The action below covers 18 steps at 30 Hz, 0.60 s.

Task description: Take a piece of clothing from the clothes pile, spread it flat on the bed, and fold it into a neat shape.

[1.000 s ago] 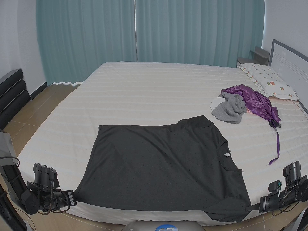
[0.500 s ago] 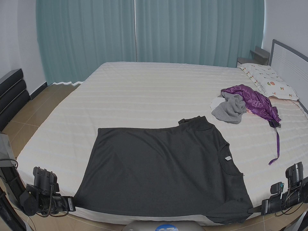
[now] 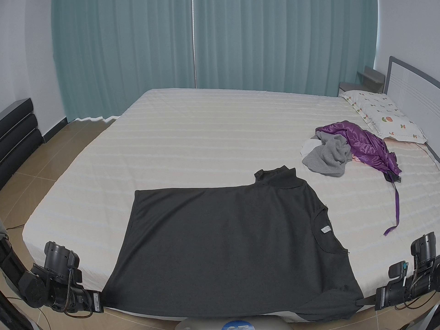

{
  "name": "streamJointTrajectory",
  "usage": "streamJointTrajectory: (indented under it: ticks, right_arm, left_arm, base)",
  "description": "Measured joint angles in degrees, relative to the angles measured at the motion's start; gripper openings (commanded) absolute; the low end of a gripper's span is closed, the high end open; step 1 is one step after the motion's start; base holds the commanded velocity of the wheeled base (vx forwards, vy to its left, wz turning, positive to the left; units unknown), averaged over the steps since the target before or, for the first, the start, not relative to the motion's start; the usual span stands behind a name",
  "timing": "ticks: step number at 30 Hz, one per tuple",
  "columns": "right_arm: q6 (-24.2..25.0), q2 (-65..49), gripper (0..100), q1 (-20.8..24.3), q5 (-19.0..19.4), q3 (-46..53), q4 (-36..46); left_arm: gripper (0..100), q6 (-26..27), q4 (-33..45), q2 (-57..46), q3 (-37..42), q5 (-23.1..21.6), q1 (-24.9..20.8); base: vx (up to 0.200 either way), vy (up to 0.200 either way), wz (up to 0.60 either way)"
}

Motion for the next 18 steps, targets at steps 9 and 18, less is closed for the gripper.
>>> streamJointTrajectory:
  ticks: [9,18]
  right_arm:
    - [0.4,-2.4,0,0.0,-0.6,-0.3,0.0]
    - [1.9,-1.8,0,0.0,-0.6,-5.2,-0.2]
  left_arm:
    - [0,-0.3,3.5,-3.4,-3.7,-0.1,-0.4]
    - [0,-7.5,3.0,-2.8,-10.9,0.0,-0.1]
  base:
    - [0.000,0.000,0.00]
    - [0.000,0.000,0.00]
